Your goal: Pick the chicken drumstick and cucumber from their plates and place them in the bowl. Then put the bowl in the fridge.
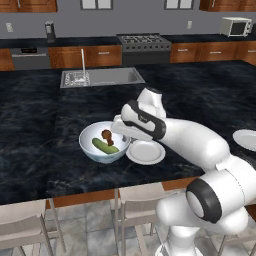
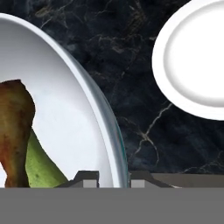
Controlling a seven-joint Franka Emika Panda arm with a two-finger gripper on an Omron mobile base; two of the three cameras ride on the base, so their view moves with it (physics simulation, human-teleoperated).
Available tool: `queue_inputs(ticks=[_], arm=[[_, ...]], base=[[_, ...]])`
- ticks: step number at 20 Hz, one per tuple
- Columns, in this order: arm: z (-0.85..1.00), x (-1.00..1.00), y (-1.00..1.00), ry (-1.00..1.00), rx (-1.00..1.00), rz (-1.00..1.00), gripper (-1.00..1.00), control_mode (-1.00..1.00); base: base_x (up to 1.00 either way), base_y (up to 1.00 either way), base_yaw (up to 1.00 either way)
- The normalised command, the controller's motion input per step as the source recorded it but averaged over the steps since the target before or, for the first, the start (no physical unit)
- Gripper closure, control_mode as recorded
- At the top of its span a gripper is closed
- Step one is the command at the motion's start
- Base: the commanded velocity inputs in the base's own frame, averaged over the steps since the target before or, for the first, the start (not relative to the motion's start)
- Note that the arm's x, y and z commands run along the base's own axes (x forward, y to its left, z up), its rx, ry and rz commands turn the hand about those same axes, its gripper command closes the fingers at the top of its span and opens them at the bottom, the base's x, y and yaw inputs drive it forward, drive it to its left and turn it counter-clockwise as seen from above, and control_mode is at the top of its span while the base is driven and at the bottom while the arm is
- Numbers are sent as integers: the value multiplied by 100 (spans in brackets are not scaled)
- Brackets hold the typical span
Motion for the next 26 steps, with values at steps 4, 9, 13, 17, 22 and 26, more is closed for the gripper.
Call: queue_inputs(ticks=[4, 9, 13, 17, 22, 26], arm=[[0, 0, 0, 0, 0, 0, 100, -100], [0, 0, 0, 0, 0, 0, 100, -100], [0, 0, 0, 0, 0, 0, 100, -100], [0, 0, 0, 0, 0, 0, 100, 100], [0, 0, 0, 0, 0, 0, 100, 100], [0, 0, 0, 0, 0, 0, 100, 100]], base=[[0, 0, 0], [0, 0, 0], [0, 0, 0], [0, 0, 0], [0, 0, 0], [-10, 0, 0]])
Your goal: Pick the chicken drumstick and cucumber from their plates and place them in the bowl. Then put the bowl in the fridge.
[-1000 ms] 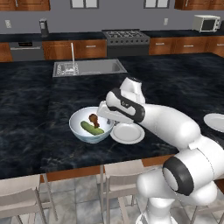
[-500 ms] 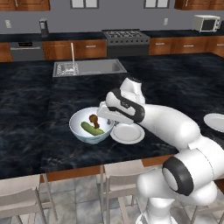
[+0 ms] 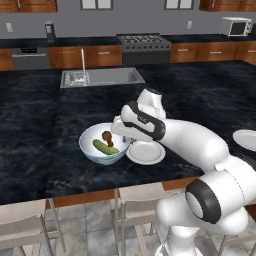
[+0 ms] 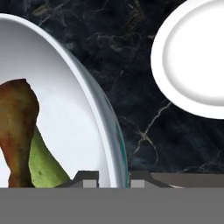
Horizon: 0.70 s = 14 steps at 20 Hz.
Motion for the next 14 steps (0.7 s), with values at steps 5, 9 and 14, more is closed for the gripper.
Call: queue_inputs(ticks=[5, 9, 14], arm=[[0, 0, 0, 0, 0, 0, 100, 100], [0, 0, 0, 0, 0, 0, 100, 100], [0, 0, 0, 0, 0, 0, 100, 100]], base=[[-47, -6, -3], [-64, -9, -16], [-63, -4, -19]])
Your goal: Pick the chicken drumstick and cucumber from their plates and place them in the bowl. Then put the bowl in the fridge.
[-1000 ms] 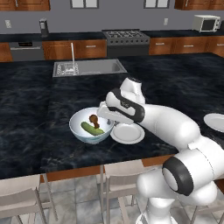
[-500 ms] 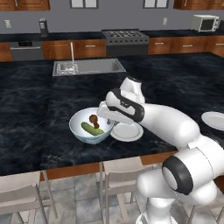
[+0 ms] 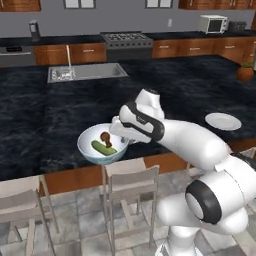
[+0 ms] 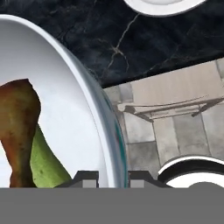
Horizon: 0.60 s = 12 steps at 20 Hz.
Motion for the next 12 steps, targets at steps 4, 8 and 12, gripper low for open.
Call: queue_inputs(ticks=[4, 8, 12], arm=[[0, 0, 0, 0, 0, 0, 100, 100], [0, 0, 0, 0, 0, 0, 100, 100], [0, 0, 0, 0, 0, 0, 100, 100]], base=[[-24, 2, -66], [1, 4, -95], [0, 3, -97]])
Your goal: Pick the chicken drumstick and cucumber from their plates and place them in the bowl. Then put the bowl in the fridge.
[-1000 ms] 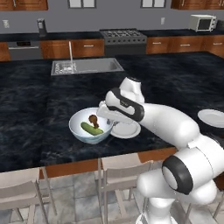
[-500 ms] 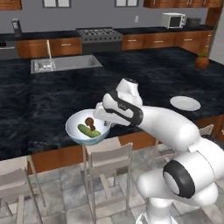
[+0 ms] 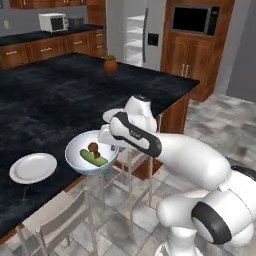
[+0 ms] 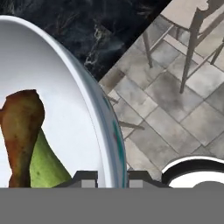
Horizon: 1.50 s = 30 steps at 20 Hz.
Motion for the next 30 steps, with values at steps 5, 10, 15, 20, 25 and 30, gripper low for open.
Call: queue_inputs(ticks=[5, 10, 15, 20, 25, 30], arm=[[0, 0, 0, 0, 0, 0, 100, 100], [0, 0, 0, 0, 0, 0, 100, 100], [0, 0, 0, 0, 0, 0, 100, 100], [0, 0, 0, 0, 0, 0, 100, 100], [0, 0, 0, 0, 0, 0, 100, 100], [0, 0, 0, 0, 0, 0, 100, 100]], base=[[0, 6, -95], [0, 5, -98], [1, 3, -98], [35, 13, -71], [76, 23, -34], [91, 31, -12]])
